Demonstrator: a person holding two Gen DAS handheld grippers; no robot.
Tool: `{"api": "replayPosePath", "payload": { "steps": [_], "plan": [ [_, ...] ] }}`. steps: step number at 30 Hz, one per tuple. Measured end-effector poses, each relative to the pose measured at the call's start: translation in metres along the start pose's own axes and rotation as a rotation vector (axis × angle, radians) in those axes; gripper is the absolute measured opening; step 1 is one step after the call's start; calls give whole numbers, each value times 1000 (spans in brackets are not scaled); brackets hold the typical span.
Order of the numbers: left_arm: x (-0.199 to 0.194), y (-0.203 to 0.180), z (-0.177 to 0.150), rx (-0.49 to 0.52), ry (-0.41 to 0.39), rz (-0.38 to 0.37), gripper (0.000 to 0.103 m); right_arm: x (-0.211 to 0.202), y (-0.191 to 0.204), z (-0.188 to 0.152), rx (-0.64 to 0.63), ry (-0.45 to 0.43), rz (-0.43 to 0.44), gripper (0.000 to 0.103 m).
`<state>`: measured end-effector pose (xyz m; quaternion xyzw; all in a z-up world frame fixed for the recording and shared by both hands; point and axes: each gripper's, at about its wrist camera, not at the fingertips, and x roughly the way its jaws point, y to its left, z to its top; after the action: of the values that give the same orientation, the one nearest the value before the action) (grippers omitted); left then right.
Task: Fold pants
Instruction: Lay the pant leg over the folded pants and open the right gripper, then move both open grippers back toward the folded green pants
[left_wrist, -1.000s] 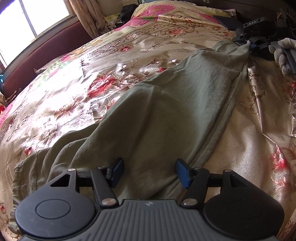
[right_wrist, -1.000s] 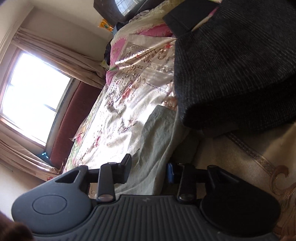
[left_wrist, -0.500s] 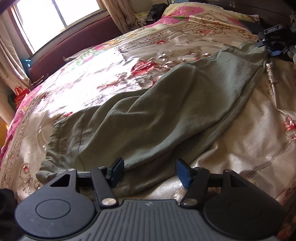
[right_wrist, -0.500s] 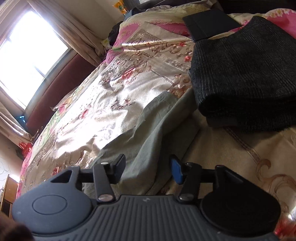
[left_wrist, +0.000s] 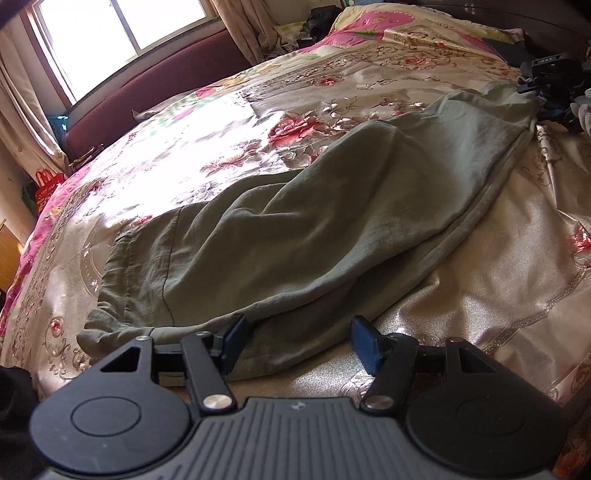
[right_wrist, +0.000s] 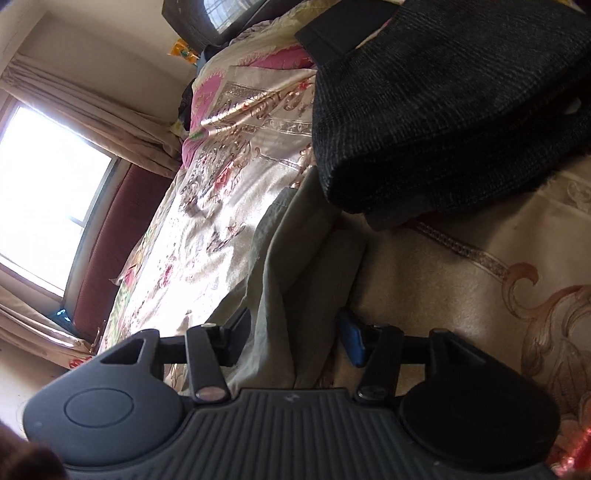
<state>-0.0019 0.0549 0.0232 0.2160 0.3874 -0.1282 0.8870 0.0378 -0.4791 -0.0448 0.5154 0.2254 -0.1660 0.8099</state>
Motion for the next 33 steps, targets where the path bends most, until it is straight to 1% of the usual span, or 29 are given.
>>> {"api": "replayPosePath", "payload": {
  "steps": [2,3,4,5,7,9,11,12,14,15,16,18,20,21,22,24,25,27,28,29,31,33],
  "plan": [
    [1,-1,1,0,5,-4,75,8,-4,0,23,-12,1,53],
    [3,-2,2,5,8,-4,75,10,-6,1,29,-21,-6,40],
    [3,-1,3,5,9,-4,75,12,-7,2,35,-18,-22,13],
    [3,0,4,2,11,-6,75,14,-9,3,56,-6,-23,4],
    [2,5,4,0,12,4,75,7,-10,4,86,-13,14,4],
    [1,11,1,-1,14,33,75,-12,-3,4,56,-41,56,4],
    [0,20,-3,-15,22,46,75,-33,0,3,39,-57,78,4],
    [1,25,-7,-27,28,55,75,-39,1,3,20,-57,62,4],
    [0,33,-13,-47,34,68,75,-37,5,2,-55,-37,-13,5],
    [-1,37,-17,-58,35,77,76,-33,7,1,-82,-22,-49,9],
    [-4,40,-20,-70,32,80,77,-30,9,0,-98,-9,-71,9],
    [-12,47,-25,-97,20,92,78,-32,18,-7,-129,0,-63,11],
    [-18,53,-31,-113,8,123,78,-43,30,-17,-183,-10,-62,20],
    [-21,59,-35,-128,0,132,78,-52,39,-25,-235,-19,-73,25],
    [-23,64,-38,-142,-5,138,78,-59,48,-33,-294,-26,-90,28],
    [-24,77,-45,-172,-16,165,78,-76,65,-54,-427,-35,-144,28],
    [-24,82,-48,-186,-20,177,78,-83,77,-68,-504,-31,-144,28],
    [-24,95,-55,-222,-34,188,78,-92,102,-102,-676,11,-141,29],
    [-24,103,-57,-241,-44,195,78,-94,115,-121,-749,36,-121,29],
    [-23,111,-60,-258,-49,206,78,-95,127,-141,-815,81,-76,29],
    [-17,125,-63,-296,-50,238,78,-89,155,-189,-942,208,24,29],
    [-14,137,-70,-349,-59,250,78,-81,191,-246,-1088,308,157,29]
  ]
}}
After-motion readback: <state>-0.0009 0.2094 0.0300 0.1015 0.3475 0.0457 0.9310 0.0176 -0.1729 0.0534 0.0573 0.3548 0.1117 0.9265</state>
